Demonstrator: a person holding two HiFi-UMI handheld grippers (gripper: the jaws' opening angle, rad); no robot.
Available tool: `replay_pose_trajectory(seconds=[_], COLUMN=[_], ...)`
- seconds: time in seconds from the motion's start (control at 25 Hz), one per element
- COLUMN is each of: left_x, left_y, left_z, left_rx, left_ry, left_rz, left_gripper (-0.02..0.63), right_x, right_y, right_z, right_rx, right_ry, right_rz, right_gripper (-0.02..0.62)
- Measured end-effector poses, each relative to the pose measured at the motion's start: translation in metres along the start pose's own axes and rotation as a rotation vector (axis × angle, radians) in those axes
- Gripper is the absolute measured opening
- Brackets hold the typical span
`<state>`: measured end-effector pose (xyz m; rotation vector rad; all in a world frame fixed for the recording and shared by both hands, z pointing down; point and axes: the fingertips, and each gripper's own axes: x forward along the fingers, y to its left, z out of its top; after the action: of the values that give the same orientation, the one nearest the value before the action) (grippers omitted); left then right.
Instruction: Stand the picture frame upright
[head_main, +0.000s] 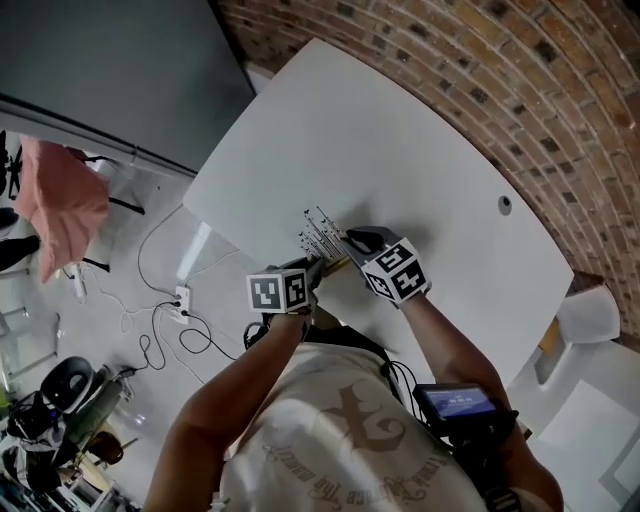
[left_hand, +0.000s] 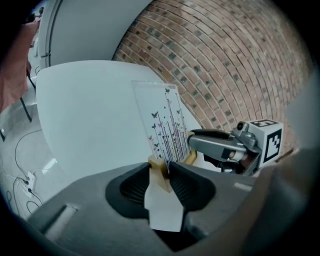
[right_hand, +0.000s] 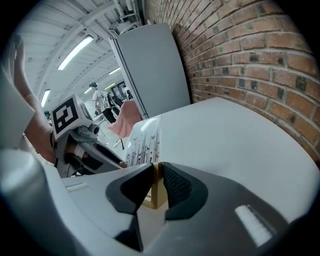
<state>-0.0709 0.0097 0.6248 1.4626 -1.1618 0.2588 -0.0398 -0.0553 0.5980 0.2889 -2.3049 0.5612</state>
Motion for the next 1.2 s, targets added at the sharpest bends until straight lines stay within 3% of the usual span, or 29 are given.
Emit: replay_pose_trajectory(seconds=[0.88, 1.2], left_x=[0.007, 0.017], left_y=[-0.079, -0.106], left_z=[0.046, 0.05], left_rx=[0.597, 0.7], left_ry=[0.002, 0.026], left_rz=[0.041, 0.002], left_gripper=[0.129, 0.137], right_x=[-0.088, -0.114], right_y=[-0.04, -0.053], right_z=[0.007, 0.003], right_rx=[0.136, 0.184], right_ry=[-0.333, -0.389], right_rz=[-0.249, -0.307], right_gripper=[0.067, 0.067])
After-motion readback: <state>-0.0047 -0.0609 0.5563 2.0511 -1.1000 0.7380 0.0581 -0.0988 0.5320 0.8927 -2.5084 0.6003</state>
